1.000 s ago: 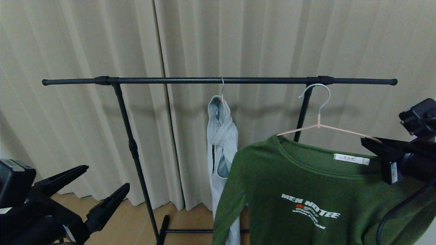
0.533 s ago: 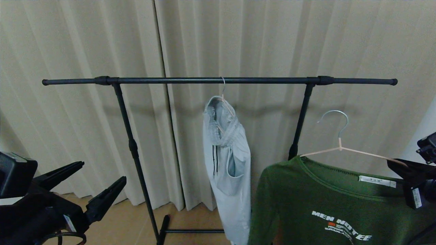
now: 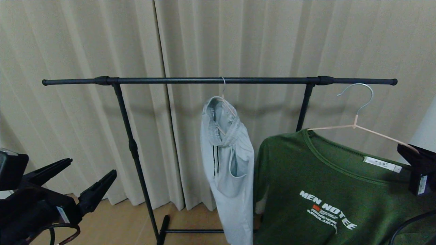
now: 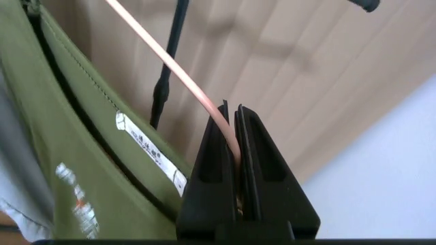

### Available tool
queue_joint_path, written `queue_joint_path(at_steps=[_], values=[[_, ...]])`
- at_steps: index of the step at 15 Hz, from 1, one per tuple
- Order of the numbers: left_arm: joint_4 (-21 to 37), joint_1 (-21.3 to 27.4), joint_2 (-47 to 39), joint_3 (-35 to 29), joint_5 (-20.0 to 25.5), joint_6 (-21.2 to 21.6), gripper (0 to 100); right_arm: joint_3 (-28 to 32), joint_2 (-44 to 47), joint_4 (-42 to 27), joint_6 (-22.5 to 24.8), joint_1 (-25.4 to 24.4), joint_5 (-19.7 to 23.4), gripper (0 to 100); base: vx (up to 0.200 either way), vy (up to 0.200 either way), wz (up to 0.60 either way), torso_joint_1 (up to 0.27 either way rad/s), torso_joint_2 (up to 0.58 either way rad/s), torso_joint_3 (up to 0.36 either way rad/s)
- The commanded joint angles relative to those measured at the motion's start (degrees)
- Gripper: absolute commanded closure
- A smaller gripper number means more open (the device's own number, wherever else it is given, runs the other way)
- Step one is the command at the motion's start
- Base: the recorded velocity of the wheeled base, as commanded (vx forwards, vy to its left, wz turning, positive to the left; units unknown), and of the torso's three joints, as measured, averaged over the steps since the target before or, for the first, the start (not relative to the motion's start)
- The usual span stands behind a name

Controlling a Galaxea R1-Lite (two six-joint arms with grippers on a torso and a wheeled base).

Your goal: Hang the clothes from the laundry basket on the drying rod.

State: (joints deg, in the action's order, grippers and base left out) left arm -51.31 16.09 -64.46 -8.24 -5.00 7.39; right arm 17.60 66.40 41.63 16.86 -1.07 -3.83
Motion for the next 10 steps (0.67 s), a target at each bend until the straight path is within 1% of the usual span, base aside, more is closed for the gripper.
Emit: queue_joint_path(at_steps=[1, 2, 4, 6, 8, 10], values=[[0.07, -0.45, -0.40, 0.33, -0.01, -0.09, 0, -0.90, 0.39, 0.12, 0.02, -0.42, 0.05, 100, 0.000, 0.000, 0.00, 0.000, 0.00, 0.000], [0.07, -0.62, -0.58, 0.33, -0.01, -0.09, 0, -0.99, 0.48, -0.06, 0.02, -0.42, 0.05, 100, 0.000, 0.000, 0.00, 0.000, 0.00, 0.000], [0.16, -3.17, -0.75, 0.51, -0.01, -0.18, 0, -1.17, 3.56, 0.29, -0.07, -0.33, 0.05, 100, 0.000, 0.000, 0.00, 0.000, 0.00, 0.000], [0.07, -4.31, -1.28, 0.15, 0.08, -0.09, 0, -1.70, 6.02, 1.08, -0.07, -0.33, 0.05, 100, 0.000, 0.000, 0.00, 0.000, 0.00, 0.000], [-0.02, -4.14, -0.75, 0.07, 0.08, 0.08, 0, -3.72, 7.16, 4.69, 0.02, -0.33, 0.05, 100, 0.000, 0.000, 0.00, 0.000, 0.00, 0.000], [0.07, -4.05, -0.31, 0.15, 0.08, 0.70, 0, -4.51, 8.48, 8.29, 0.10, -0.33, -0.04, 100, 0.000, 0.000, 0.00, 0.000, 0.00, 0.000]])
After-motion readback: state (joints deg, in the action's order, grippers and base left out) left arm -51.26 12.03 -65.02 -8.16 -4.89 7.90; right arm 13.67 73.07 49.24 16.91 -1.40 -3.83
